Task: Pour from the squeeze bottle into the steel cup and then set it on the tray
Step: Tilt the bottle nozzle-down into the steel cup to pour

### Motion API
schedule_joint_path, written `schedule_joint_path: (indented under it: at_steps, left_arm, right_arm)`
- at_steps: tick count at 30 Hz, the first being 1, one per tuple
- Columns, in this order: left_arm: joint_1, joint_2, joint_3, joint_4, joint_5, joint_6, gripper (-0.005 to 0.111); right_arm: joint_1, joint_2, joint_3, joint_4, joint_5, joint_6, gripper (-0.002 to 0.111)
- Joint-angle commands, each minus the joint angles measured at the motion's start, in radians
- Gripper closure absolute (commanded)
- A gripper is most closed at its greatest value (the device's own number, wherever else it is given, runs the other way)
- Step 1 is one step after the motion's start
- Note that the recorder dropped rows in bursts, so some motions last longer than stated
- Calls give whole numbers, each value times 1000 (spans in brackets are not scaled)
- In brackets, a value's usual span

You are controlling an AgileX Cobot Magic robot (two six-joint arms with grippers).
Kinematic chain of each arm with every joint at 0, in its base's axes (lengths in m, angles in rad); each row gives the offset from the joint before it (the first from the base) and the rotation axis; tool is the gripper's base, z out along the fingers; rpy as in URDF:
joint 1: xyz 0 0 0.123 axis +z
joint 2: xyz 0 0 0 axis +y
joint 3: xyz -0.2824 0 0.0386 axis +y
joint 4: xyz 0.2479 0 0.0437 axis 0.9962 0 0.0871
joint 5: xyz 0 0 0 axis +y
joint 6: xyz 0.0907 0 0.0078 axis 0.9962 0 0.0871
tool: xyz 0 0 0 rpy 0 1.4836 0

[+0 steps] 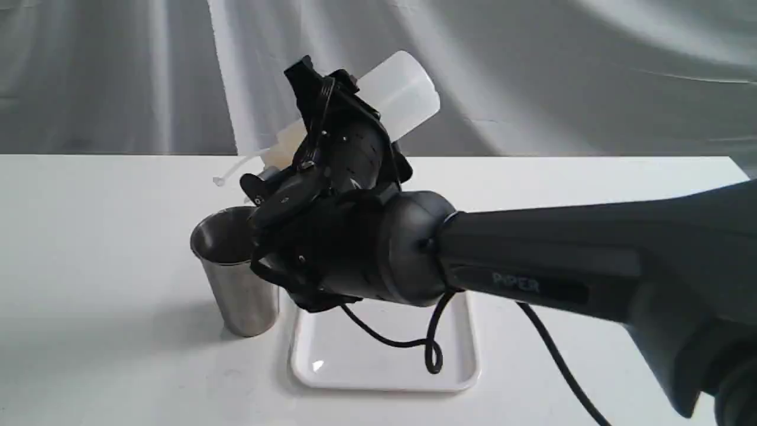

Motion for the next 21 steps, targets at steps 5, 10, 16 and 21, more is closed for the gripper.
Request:
schedule_joint_path:
  at_steps: [5, 10, 16, 21]
  left_arm:
    - [-6, -3, 4, -1, -7, -3, 107]
    - [-6, -3, 4, -1, -7, -5, 107]
    - [-6, -3, 4, -1, -7, -5, 107]
    - [-6, -3, 4, -1, -7, -1, 107]
  right_arm:
    - [4, -13, -6, -37, 20, 230, 102]
    - [4, -13, -6, -31, 20, 311, 102]
    - [4, -13, -6, -31, 20, 377, 102]
    - [4, -13, -6, -5, 18, 441, 102]
